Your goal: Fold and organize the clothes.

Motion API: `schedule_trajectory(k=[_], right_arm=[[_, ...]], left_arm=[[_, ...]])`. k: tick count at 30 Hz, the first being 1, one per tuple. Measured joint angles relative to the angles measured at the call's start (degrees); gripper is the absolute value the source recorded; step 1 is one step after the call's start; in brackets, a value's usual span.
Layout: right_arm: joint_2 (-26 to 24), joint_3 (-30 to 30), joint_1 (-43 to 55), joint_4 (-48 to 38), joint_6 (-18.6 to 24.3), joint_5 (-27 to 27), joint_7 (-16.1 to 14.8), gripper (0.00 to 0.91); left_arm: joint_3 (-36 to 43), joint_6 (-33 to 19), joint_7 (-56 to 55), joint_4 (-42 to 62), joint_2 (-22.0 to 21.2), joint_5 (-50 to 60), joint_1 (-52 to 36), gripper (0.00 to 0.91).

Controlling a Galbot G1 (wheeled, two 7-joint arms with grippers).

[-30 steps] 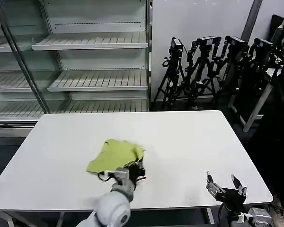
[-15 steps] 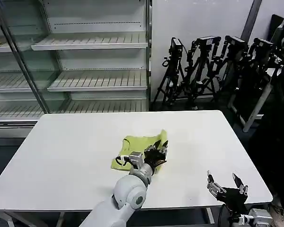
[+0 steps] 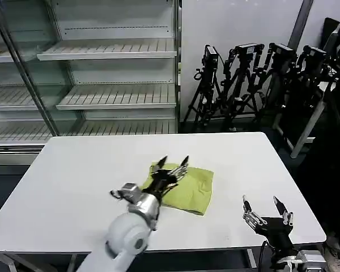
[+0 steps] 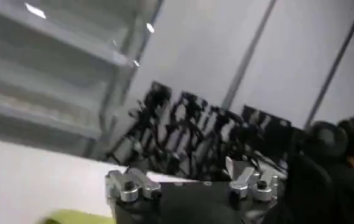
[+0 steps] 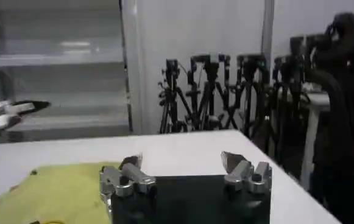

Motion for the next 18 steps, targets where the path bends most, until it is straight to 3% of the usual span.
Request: schedule_trajectory(k=[8,18], right_arm=[[0.2,-1.7,1.6,-2.0,4.3,-4.2,-0.1,0.907],[0.9,-4.2,3.1,-3.6,6.1,-8.0,0.1,0.907]], left_arm=[[-12.0,-3.9,2.6,-7.6,4.1,8.4,13.7,0.907],[-20.5,-5.8,4.0,-13.5,4.1,15.8,25.4,0.907]])
